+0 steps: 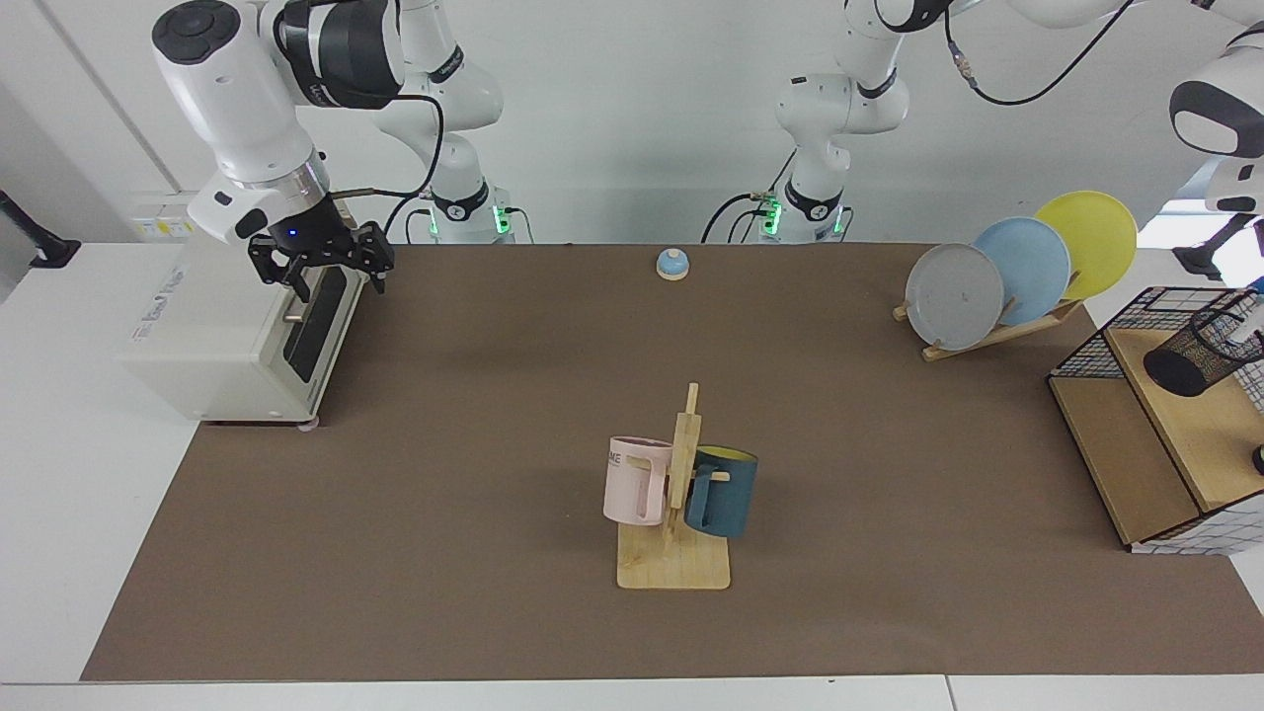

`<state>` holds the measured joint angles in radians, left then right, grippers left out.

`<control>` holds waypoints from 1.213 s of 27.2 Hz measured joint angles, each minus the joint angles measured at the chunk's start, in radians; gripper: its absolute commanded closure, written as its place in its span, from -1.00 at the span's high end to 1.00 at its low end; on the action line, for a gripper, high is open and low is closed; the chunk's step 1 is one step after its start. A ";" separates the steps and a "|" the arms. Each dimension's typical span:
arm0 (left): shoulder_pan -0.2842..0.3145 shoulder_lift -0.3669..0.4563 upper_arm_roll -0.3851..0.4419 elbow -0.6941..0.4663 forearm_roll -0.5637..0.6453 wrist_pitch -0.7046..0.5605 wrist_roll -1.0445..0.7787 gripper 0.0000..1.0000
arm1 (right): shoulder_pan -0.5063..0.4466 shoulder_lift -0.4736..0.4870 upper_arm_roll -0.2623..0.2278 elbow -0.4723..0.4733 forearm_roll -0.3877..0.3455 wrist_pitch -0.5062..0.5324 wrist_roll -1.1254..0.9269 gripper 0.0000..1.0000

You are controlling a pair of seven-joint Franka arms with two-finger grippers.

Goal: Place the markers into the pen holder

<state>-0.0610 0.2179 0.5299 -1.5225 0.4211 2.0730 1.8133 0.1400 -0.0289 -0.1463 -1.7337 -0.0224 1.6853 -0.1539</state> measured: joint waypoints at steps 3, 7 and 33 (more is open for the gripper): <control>0.000 0.007 -0.001 0.000 0.004 0.002 0.000 -1.00 | 0.000 0.000 0.000 0.000 0.000 0.000 0.000 1.00; 0.001 0.019 -0.001 0.000 0.018 0.000 0.000 -1.00 | 0.000 0.000 0.000 0.000 0.000 0.000 0.000 1.00; -0.003 0.071 -0.130 0.086 0.024 -0.065 0.000 1.00 | 0.000 0.000 0.000 -0.001 0.000 0.000 0.000 1.00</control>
<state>-0.0640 0.2891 0.3999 -1.4362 0.4447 2.0083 1.8133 0.1400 -0.0290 -0.1463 -1.7344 -0.0224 1.6853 -0.1538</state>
